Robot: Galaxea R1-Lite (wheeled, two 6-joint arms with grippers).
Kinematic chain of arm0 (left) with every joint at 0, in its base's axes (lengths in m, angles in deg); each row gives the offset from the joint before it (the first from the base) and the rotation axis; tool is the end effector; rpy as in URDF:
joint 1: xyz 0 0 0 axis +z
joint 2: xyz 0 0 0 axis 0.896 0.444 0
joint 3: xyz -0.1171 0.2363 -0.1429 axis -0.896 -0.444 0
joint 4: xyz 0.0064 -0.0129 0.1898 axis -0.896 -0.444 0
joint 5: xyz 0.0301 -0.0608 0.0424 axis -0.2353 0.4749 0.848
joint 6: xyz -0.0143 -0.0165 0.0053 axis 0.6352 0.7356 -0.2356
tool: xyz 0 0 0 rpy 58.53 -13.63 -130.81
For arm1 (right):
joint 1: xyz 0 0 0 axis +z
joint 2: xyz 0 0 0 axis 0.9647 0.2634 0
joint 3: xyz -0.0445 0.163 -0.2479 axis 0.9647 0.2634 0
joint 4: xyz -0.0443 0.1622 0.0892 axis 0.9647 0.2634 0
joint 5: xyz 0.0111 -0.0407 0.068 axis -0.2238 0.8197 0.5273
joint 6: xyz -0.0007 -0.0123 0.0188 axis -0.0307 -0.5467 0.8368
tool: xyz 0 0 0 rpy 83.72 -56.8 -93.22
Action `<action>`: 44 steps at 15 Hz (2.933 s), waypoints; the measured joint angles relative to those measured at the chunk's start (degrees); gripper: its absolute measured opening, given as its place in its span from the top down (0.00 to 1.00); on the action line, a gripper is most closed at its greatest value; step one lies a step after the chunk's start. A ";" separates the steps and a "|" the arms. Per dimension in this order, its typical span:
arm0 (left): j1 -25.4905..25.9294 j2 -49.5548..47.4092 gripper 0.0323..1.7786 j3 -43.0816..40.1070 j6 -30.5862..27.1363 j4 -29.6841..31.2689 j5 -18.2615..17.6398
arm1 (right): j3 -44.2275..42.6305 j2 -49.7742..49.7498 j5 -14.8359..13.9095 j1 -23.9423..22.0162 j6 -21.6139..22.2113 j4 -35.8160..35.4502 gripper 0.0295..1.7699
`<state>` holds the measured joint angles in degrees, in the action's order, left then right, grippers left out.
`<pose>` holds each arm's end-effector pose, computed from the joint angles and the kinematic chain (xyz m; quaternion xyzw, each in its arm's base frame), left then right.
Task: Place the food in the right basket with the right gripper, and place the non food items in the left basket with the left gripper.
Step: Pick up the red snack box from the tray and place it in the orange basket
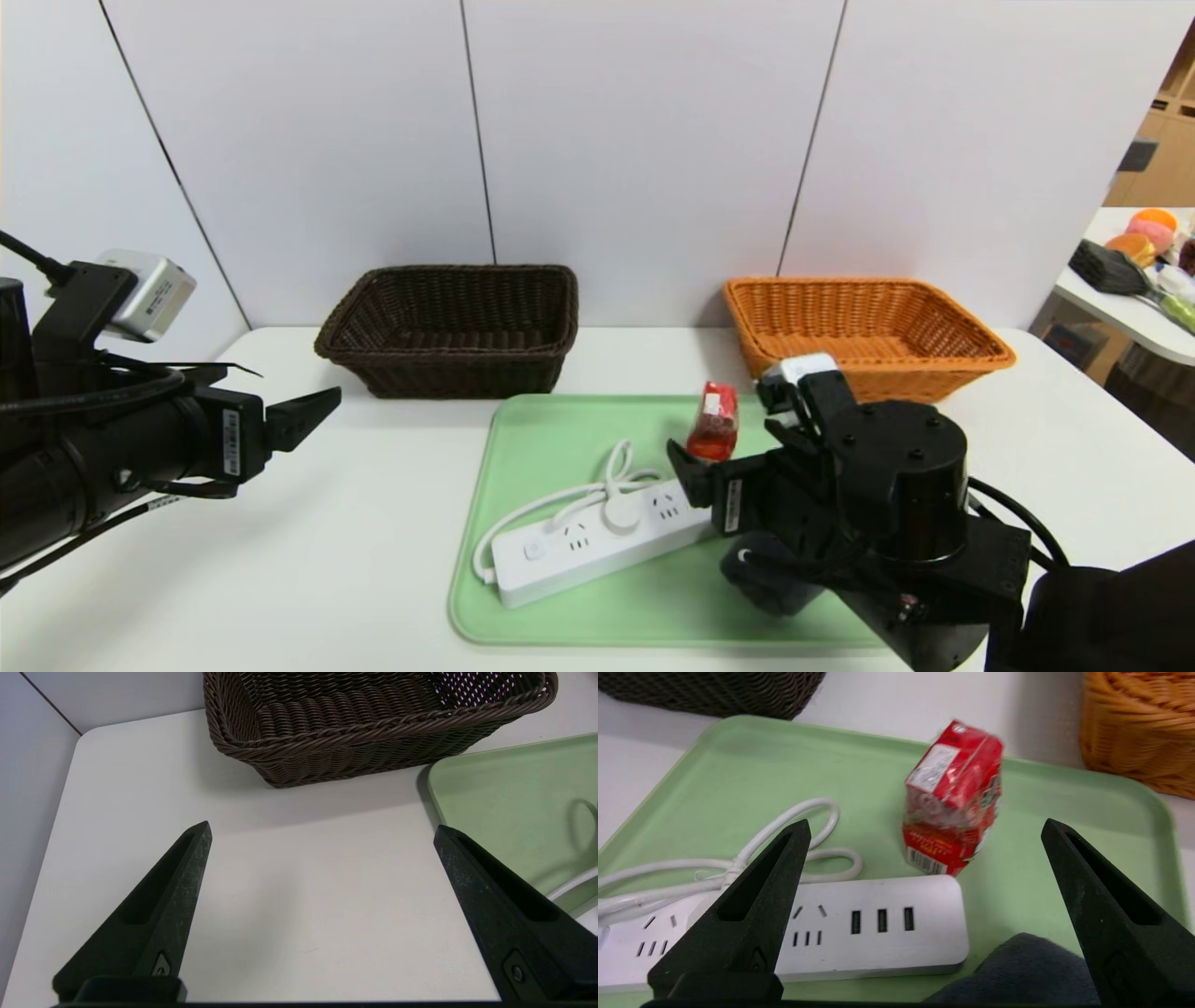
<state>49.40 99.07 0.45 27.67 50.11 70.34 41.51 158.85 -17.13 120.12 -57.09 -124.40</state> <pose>0.1790 -0.0428 0.2112 0.0401 0.1402 -0.0667 0.9871 0.2110 0.1992 0.1195 0.0025 0.1391 0.1441 0.9797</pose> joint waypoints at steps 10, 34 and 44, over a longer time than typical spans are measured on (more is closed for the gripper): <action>0.00 -0.11 0.05 -0.54 -0.02 0.02 0.06 | -2.65 5.34 -2.54 0.39 0.30 0.02 0.04; 0.00 0.21 0.05 -0.77 0.06 0.00 -0.13 | -7.63 9.53 -3.83 -2.94 1.67 -1.52 0.86; 0.00 0.00 0.05 -1.07 -0.11 0.00 0.00 | -7.63 7.63 -3.52 -1.34 2.23 -2.69 0.86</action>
<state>49.40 99.07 -0.62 27.56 50.11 70.34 33.88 166.48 -20.65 118.77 -54.86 -127.09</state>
